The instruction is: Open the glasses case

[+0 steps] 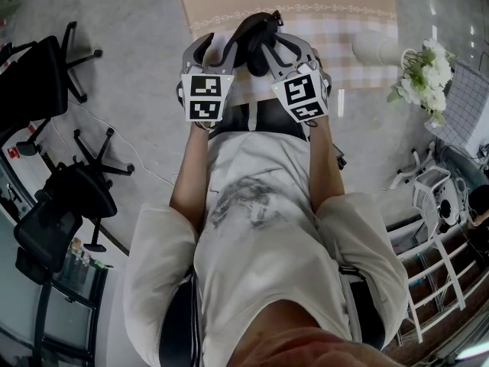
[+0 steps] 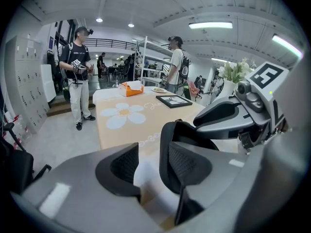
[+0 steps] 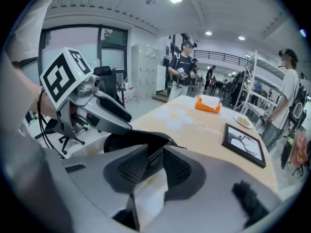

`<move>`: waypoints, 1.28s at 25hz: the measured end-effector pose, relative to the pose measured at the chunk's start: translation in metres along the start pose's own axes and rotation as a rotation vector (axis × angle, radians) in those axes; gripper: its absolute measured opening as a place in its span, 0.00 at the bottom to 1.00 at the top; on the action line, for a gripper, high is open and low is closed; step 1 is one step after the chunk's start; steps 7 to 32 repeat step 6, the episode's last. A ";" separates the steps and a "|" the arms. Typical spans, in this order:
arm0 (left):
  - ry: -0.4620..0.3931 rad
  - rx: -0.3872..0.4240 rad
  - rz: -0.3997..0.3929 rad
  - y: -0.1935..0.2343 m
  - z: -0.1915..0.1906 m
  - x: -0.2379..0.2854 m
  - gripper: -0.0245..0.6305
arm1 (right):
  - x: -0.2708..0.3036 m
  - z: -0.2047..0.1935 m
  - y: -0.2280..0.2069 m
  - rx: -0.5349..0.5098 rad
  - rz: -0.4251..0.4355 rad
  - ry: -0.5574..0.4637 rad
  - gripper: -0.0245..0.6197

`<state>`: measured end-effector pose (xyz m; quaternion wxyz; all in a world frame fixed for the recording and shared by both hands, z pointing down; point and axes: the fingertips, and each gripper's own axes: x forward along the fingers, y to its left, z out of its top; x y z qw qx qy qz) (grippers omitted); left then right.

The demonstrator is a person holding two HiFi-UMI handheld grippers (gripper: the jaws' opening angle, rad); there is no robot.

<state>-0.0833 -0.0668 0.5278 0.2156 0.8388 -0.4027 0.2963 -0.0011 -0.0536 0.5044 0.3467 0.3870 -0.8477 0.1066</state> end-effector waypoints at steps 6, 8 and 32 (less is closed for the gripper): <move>0.001 -0.002 -0.001 -0.001 0.000 0.000 0.35 | -0.001 0.000 0.000 -0.001 0.000 0.002 0.20; 0.001 -0.002 -0.001 -0.001 0.000 0.000 0.35 | -0.001 0.000 0.000 -0.001 0.000 0.002 0.20; 0.001 -0.002 -0.001 -0.001 0.000 0.000 0.35 | -0.001 0.000 0.000 -0.001 0.000 0.002 0.20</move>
